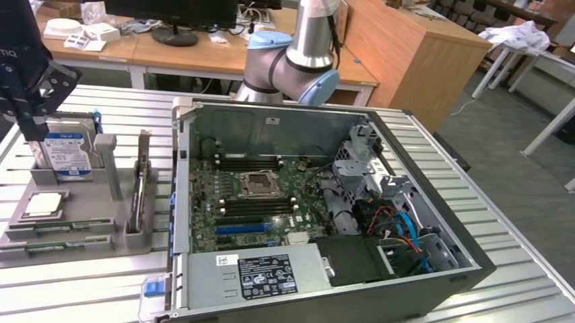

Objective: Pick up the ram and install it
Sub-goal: 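Reach for the ram, then pick up the ram and move it above insertion slot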

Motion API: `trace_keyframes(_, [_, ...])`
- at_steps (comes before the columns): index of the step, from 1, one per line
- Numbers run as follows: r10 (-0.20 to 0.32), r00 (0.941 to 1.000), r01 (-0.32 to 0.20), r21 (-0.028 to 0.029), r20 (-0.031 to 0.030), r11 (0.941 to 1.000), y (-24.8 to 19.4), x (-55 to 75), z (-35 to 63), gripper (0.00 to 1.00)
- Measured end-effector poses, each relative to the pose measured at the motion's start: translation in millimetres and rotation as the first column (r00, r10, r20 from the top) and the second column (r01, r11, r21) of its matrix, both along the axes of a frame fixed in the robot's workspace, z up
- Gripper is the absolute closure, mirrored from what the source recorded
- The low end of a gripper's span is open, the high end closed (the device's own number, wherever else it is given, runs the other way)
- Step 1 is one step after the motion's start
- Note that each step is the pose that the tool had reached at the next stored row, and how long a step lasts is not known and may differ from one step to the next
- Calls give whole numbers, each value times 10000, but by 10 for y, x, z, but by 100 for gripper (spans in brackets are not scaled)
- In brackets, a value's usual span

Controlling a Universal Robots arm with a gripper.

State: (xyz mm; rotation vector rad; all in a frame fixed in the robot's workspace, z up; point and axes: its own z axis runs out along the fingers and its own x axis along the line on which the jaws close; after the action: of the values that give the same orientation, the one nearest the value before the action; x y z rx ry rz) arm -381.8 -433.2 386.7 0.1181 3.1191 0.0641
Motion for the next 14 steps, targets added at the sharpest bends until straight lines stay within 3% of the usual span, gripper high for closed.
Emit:
trace_keyframes(4, [0, 10000, 0, 0, 0, 10000, -25, 0, 0, 89])
trace_keyframes(14, [0, 10000, 0, 0, 0, 10000, -28, 0, 0, 89])
